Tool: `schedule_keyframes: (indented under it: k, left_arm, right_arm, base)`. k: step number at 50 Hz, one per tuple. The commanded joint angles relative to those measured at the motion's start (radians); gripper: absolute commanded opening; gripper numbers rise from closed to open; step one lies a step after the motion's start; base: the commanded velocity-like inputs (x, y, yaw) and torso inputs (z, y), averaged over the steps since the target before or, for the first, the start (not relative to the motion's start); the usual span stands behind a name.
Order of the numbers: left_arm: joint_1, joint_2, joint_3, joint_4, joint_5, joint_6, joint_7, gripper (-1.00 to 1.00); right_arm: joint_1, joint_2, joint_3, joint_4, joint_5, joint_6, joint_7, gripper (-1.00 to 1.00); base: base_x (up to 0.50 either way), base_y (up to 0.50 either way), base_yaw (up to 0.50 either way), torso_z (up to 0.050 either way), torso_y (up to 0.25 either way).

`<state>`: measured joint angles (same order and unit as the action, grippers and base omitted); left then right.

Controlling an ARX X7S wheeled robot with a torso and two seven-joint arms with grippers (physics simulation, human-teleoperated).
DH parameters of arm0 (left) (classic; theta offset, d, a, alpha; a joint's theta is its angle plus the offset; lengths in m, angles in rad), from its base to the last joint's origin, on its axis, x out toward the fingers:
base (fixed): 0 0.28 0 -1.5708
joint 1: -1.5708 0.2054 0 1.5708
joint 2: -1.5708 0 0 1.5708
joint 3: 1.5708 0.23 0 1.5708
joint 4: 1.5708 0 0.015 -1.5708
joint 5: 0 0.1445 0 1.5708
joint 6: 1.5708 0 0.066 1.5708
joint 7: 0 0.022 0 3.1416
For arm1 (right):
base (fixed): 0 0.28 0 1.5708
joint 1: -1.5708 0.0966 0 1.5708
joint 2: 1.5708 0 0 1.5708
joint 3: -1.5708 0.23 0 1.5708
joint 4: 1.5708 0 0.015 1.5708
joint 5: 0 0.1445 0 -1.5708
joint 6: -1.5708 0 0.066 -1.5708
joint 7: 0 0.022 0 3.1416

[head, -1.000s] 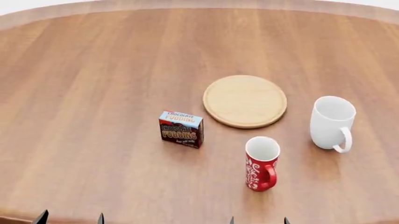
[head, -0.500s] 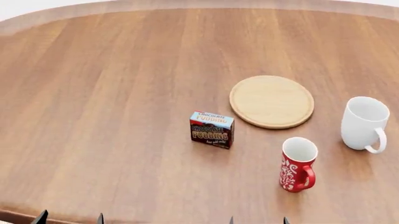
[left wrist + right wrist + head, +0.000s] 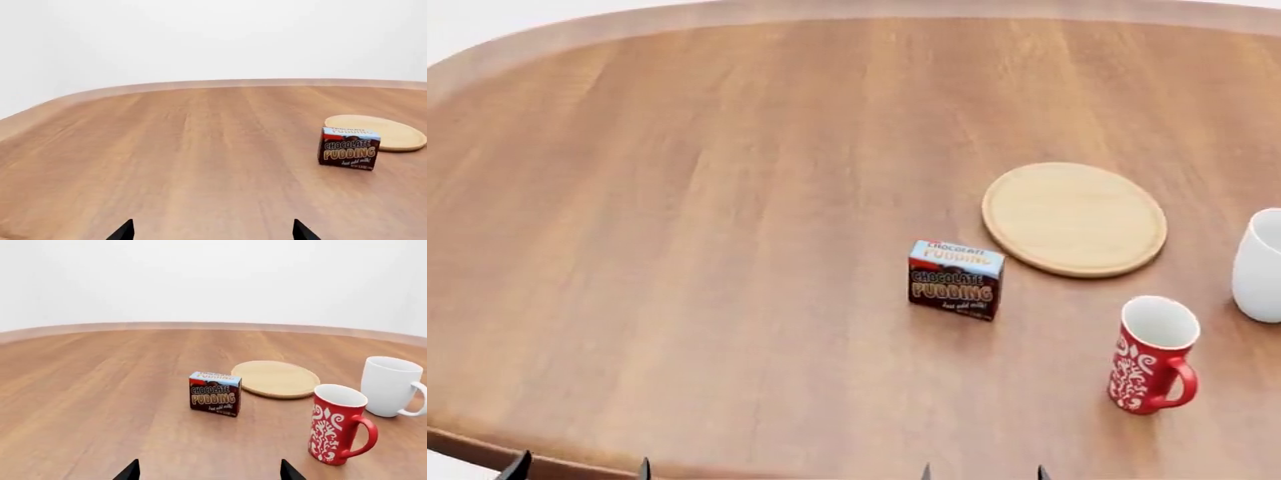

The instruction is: Put the chocolate pudding to the left of the plate.

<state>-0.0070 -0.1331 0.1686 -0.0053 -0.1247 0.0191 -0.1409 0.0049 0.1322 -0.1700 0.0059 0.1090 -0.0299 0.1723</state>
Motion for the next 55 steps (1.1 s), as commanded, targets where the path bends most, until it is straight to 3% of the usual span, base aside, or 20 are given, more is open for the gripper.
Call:
schedule_keyframes:
  k: [1, 15, 24, 26, 33, 55]
  left_arm:
    - [0.001, -0.009, 0.01, 0.005, -0.006, -0.001, -0.009, 1.0]
    - [0.025, -0.024, 0.015, 0.078, -0.018, -0.02, -0.029, 1.0]
    - [0.12, -0.051, 0.009, 0.308, -0.001, -0.037, -0.075, 1.0]
    - [0.163, -0.045, 0.007, 0.376, 0.169, 0.014, -0.183, 1.0]
    - [0.259, -0.068, 0.014, 0.568, 0.181, -0.01, -0.186, 1.0]
    - [0.233, -0.084, 0.027, 0.532, 0.145, -0.018, -0.18, 1.0]
  right_arm:
    - [0.003, 0.003, -0.001, 0.006, 0.017, -0.009, 0.012, 1.0]
    - [-0.038, 0.019, -0.015, -0.08, 0.022, -0.042, 0.022, 1.0]
    - [-0.132, 0.05, -0.018, -0.336, -0.08, 0.024, 0.106, 1.0]
    - [-0.174, 0.057, -0.021, -0.434, -0.131, 0.03, 0.135, 1.0]
    - [-0.221, 0.072, -0.022, -0.548, -0.119, 0.073, 0.134, 1.0]
    - [-0.192, 0.081, -0.041, -0.508, -0.1, 0.106, 0.135, 1.0]
  base:
    - [0.0, 0.14, 0.0, 0.0, 0.0]
    - [0.0, 0.01, 0.0, 0.0, 0.0]
    - [0.05, 0.0, 0.0, 0.0, 0.0]
    - [0.14, 0.0, 0.0, 0.0, 0.0]
    - [0.14, 0.0, 0.0, 0.0, 0.0]
    - [0.28, 0.0, 0.0, 0.0, 0.0]
